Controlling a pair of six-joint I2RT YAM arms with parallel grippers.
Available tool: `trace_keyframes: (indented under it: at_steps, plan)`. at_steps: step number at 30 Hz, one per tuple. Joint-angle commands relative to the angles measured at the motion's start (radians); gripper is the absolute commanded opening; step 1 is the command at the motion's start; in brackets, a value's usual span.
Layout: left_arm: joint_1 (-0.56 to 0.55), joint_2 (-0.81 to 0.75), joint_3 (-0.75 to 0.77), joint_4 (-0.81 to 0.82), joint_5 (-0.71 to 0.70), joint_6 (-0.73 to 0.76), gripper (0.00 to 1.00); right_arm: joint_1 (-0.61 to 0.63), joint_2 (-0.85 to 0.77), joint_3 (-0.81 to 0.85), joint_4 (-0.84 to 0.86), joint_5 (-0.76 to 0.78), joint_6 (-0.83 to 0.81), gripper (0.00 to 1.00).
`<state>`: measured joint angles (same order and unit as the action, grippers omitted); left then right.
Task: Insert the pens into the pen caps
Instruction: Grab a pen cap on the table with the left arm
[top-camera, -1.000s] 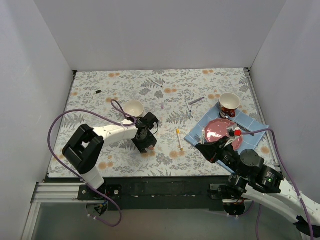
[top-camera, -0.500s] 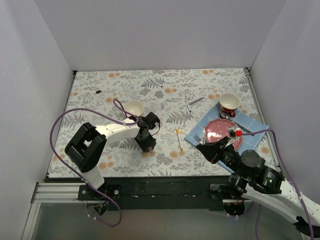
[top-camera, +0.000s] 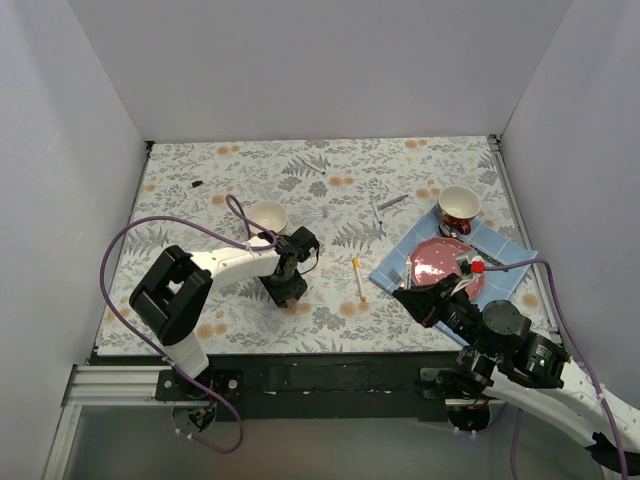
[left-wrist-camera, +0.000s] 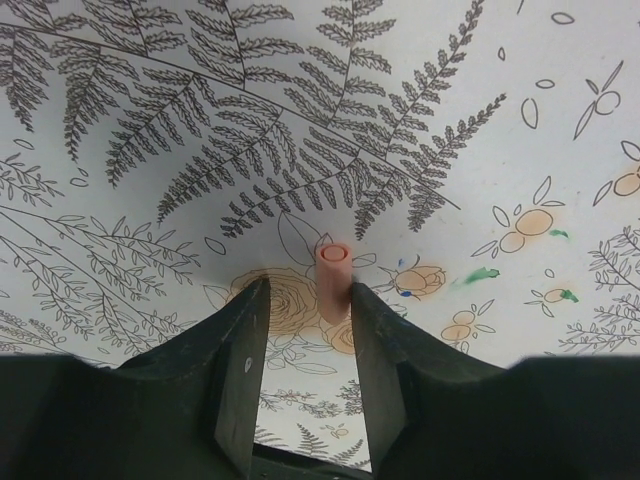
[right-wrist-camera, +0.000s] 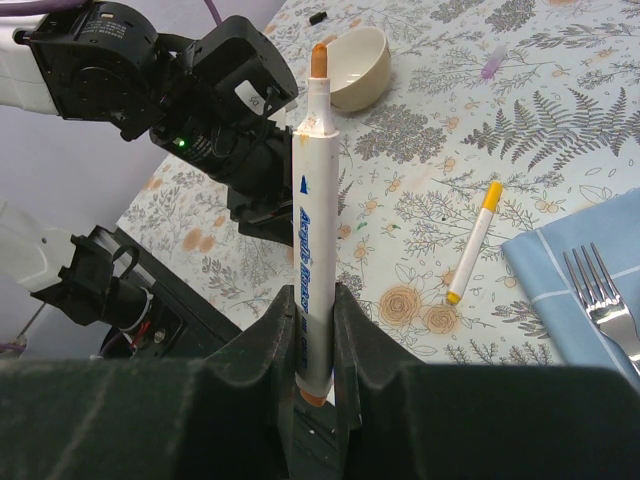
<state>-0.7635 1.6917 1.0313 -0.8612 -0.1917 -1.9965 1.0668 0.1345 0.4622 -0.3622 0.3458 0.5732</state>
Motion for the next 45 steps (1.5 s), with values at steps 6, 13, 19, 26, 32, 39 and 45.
trace_keyframes:
  at_steps: [6,13,19,26,32,39,45]
  plan:
    - [-0.005,0.019,0.015,-0.021,-0.074,-0.512,0.32,-0.001,0.002,0.032,0.032,0.006,-0.003,0.01]
    - [-0.005,0.031,0.01,-0.004,-0.086,-0.481,0.27,-0.002,0.016,0.024,0.045,-0.007,-0.001,0.01]
    - [-0.003,0.043,0.003,0.001,-0.097,-0.461,0.27,-0.001,0.028,0.023,0.062,-0.024,0.008,0.01]
    - [-0.003,0.046,-0.017,0.022,-0.111,-0.444,0.2,-0.002,0.039,0.015,0.075,-0.036,0.016,0.01]
    - [-0.003,0.054,-0.025,0.05,-0.103,-0.406,0.03,-0.001,0.056,-0.002,0.089,-0.048,0.027,0.01]
    - [-0.005,-0.013,-0.01,0.034,-0.127,-0.361,0.0,-0.001,0.141,-0.065,0.202,-0.146,0.045,0.01]
    - [-0.008,-0.162,-0.014,0.132,-0.149,-0.236,0.0,-0.002,0.322,-0.169,0.454,-0.287,0.079,0.01]
